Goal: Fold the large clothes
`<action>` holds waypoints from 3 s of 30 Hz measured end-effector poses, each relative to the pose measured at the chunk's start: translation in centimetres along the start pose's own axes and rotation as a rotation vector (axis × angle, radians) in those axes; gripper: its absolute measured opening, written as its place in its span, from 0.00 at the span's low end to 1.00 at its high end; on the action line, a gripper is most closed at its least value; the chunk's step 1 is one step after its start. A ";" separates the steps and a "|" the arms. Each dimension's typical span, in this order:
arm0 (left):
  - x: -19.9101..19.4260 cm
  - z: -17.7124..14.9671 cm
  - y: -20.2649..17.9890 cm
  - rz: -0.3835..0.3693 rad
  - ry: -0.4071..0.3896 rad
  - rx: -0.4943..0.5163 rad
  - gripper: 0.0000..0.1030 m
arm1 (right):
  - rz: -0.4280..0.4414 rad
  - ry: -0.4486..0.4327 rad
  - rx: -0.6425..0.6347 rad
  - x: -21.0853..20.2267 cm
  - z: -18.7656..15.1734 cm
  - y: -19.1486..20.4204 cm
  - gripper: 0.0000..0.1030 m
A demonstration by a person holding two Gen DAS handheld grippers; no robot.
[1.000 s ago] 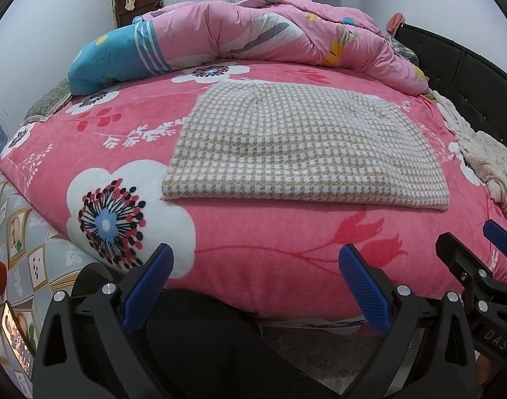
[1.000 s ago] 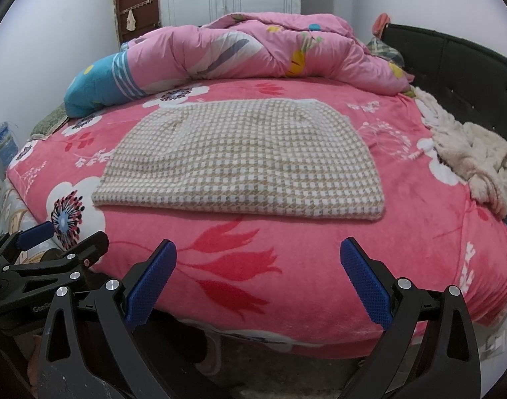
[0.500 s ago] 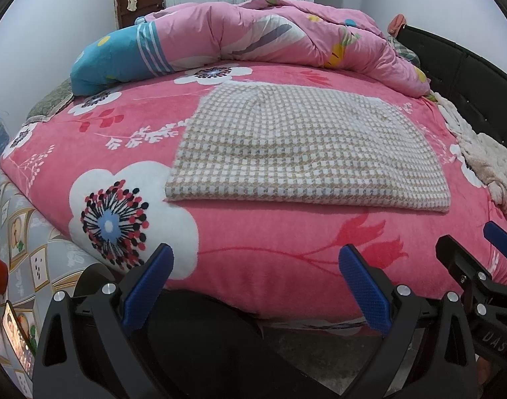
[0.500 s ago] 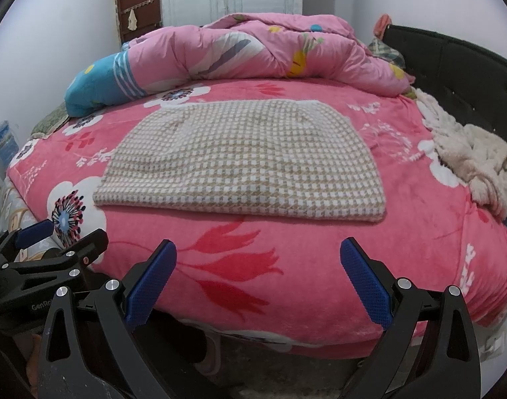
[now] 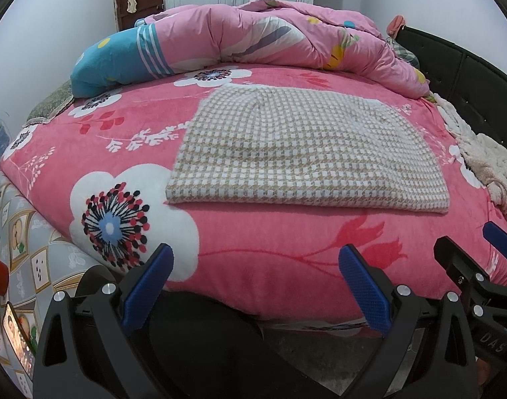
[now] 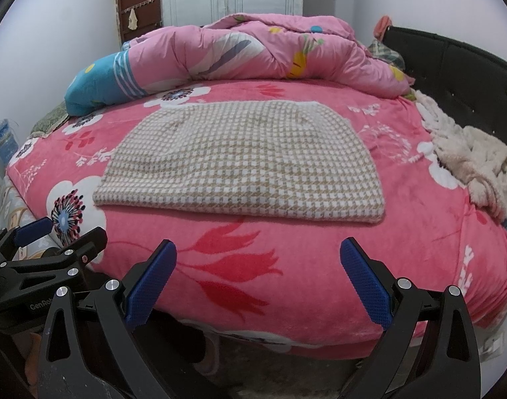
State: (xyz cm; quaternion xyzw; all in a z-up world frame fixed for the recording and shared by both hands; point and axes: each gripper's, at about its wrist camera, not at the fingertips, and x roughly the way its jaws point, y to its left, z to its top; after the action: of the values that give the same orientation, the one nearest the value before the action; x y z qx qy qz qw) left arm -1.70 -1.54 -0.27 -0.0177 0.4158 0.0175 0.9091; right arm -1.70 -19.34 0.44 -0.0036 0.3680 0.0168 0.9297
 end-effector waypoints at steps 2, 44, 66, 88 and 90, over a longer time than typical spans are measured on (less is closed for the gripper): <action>0.0 0.0 0.0 0.000 -0.002 0.001 0.95 | 0.000 0.002 0.000 0.0 0.0 0.0 0.92; 0.0 -0.1 0.0 0.009 -0.004 0.004 0.95 | 0.002 0.007 -0.003 0.1 -0.2 -0.3 0.92; 0.1 0.0 0.0 0.009 -0.002 0.006 0.95 | -0.002 0.013 0.005 0.1 -0.5 -0.7 0.92; 0.1 -0.3 0.0 0.019 0.000 -0.003 0.95 | 0.003 0.011 -0.006 0.2 -0.1 -0.4 0.92; 0.1 -0.3 0.0 0.020 -0.001 -0.002 0.95 | 0.003 0.012 -0.008 0.2 -0.1 -0.3 0.92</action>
State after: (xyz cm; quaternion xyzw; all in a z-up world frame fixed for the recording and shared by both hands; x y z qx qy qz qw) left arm -1.87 -1.57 -0.49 -0.0148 0.4157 0.0269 0.9090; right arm -1.59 -19.65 0.27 -0.0066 0.3735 0.0195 0.9274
